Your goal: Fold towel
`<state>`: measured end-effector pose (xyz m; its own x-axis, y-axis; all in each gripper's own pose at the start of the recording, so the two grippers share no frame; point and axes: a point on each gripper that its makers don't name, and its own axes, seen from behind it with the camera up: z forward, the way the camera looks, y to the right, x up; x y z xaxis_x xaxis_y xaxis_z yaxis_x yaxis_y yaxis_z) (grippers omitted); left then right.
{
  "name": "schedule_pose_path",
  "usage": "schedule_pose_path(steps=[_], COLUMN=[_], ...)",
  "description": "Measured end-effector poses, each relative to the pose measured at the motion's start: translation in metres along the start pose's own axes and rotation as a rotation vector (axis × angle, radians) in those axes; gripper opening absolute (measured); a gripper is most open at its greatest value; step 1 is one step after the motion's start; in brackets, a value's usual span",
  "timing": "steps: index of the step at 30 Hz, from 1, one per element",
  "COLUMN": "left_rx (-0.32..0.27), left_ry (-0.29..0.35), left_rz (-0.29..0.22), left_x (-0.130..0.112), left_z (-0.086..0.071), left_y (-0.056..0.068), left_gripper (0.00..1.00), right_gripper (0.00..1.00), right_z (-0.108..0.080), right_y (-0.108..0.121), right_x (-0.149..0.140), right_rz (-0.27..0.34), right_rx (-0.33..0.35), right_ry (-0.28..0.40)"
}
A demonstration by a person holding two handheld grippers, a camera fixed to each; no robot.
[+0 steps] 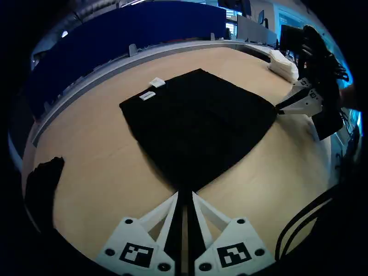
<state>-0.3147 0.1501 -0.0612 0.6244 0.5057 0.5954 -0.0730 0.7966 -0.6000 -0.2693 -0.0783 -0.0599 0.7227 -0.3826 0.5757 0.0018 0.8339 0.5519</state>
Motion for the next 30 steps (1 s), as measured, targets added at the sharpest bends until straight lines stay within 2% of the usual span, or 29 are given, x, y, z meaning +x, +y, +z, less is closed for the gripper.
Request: schedule_pose_path(steps=[8, 13, 20, 30], left_rx=[0.001, -0.006, -0.009, -0.008], left_ry=[0.013, 0.019, 0.032, 0.044], left_rz=[-0.042, -0.074, -0.094, -0.128], left_x=[0.007, 0.013, 0.023, 0.035], left_z=[-0.013, -0.028, -0.049, -0.083], left_y=[0.003, 0.006, 0.01, 0.014], left_gripper=[0.06, 0.06, 0.06, 0.06], right_gripper=[0.12, 0.12, 0.12, 0.11], right_z=[-0.018, -0.033, -0.057, -0.087], right_y=[0.001, 0.0, -0.006, -0.017], right_x=[0.02, 0.032, 0.046, 0.051], right_rz=[-0.01, -0.012, 0.009, 0.009], right_rx=[-0.002, -0.005, -0.005, -0.003], right_ry=[0.033, 0.052, 0.079, 0.087])
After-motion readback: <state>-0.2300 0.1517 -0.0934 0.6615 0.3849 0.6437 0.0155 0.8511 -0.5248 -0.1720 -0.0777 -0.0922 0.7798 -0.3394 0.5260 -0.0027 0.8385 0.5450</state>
